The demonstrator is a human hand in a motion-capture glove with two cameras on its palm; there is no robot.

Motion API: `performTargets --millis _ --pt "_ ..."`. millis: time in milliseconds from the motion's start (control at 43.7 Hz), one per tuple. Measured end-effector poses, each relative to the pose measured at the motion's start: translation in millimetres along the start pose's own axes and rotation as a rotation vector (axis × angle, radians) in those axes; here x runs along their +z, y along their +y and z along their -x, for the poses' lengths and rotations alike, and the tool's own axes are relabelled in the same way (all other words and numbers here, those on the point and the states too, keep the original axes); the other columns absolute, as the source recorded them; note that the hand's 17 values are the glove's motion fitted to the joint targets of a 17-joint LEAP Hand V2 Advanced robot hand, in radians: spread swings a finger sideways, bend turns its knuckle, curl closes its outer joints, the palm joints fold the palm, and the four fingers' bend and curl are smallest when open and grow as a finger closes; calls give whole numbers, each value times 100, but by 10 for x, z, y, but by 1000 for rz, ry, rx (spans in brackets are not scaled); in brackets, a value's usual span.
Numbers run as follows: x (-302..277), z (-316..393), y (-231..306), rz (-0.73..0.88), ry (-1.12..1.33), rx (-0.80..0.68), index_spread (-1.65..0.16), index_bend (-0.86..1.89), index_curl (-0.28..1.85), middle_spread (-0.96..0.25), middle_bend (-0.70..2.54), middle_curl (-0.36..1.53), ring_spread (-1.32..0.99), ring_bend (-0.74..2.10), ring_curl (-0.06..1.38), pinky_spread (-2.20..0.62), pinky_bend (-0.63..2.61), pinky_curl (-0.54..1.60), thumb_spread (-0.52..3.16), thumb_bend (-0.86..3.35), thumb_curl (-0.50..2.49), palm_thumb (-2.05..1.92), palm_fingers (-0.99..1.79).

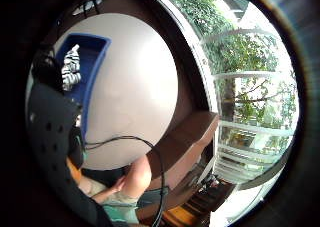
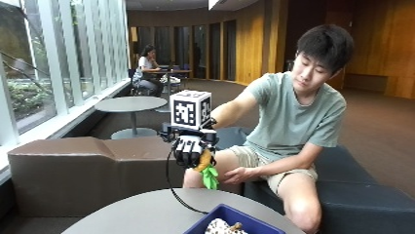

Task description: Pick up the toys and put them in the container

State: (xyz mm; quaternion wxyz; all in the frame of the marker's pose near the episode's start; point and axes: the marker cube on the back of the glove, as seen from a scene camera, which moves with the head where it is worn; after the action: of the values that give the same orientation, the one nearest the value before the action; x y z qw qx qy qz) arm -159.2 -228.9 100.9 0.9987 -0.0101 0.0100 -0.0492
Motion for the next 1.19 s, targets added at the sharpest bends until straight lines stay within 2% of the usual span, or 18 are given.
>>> performTargets --millis 206,480,618,640,663,686,732,892,1189 --pt "-222 536 -158 2 19 -55 -42 78 99 -24 105 73 -43 122 78 -34 123 57 37 9 88 70 87" --pt "153 831 -255 137 25 -58 -43 71 108 -24 101 77 -42 124 79 -34 131 58 37 4 93 68 75" --pt "353 829 -235 240 31 -14 -41 46 106 -26 84 73 -39 126 77 -34 139 58 50 0 92 65 51" --pt "382 830 -237 277 26 -12 -40 38 102 -26 78 71 -38 123 75 -33 136 56 62 -4 89 57 37" --pt "406 834 -242 309 22 -11 -39 33 100 -24 66 67 -36 114 73 -28 133 57 70 -7 86 51 -2" --pt "426 837 -246 327 20 -12 -36 28 99 -20 59 67 -31 108 75 -23 136 61 75 -7 84 47 -27" --pt "441 846 -257 320 21 -14 -33 15 91 -12 43 60 -23 85 70 -16 137 58 85 -7 79 40 -56" --pt "391 895 -256 211 30 14 -26 4 68 -1 18 49 -10 48 52 -4 127 48 106 -4 67 27 -43" --pt "142 981 74 160 93 -50 -20 6 48 3 12 39 0 32 43 3 105 39 127 -2 51 12 -30"
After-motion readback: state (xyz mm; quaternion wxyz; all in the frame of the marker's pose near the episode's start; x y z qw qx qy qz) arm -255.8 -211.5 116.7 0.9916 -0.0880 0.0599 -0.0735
